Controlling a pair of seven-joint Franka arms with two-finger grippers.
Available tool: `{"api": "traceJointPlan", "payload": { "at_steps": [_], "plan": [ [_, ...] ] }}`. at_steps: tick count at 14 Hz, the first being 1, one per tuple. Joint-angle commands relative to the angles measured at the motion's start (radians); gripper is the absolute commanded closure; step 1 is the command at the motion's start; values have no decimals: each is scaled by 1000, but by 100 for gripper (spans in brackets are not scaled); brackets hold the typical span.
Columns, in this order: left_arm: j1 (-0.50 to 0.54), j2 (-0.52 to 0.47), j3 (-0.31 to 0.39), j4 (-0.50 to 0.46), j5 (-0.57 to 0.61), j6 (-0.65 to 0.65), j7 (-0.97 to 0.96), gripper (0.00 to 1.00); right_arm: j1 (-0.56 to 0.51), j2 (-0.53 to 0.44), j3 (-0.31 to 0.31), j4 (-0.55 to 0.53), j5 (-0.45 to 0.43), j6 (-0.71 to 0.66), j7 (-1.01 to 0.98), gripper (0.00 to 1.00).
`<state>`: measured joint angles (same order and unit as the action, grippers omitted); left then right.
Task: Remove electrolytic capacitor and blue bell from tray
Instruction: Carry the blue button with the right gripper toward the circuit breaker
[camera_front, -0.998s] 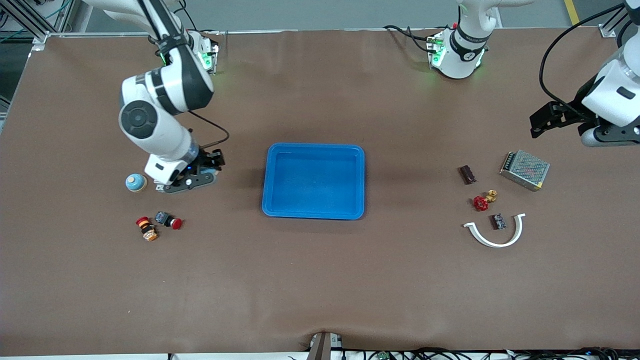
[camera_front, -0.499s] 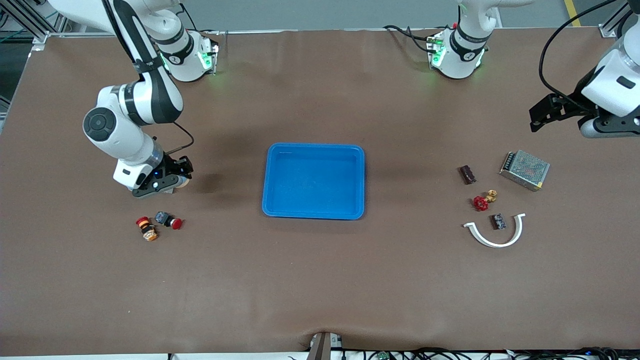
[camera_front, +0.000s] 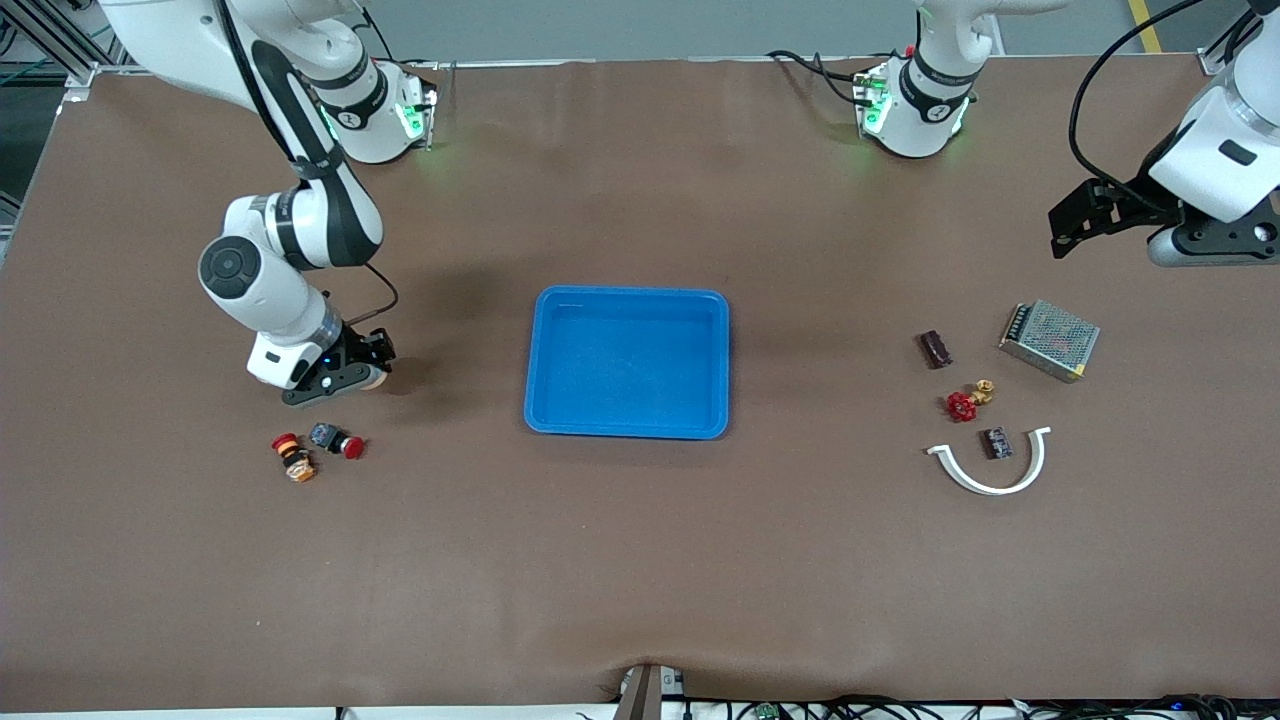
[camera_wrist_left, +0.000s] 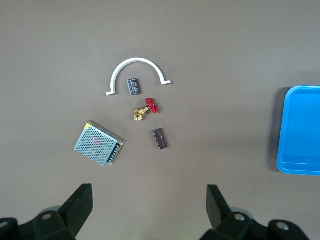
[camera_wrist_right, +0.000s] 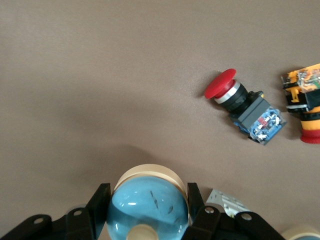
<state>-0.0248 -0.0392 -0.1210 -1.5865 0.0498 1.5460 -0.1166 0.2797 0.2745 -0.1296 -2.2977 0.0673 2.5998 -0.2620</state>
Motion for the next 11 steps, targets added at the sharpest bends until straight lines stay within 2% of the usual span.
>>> {"api": "traceJointPlan", "payload": {
  "at_steps": [1,11],
  "plan": [
    [3,-30,-3,-24,-16,-10,2,0,-20,31,16,-5,-9,54,-6,74],
    [8,-34,-3,-26,-16,-21,0,0,-13,112,18,-6,-9,158,-5,73]
  ]
}}
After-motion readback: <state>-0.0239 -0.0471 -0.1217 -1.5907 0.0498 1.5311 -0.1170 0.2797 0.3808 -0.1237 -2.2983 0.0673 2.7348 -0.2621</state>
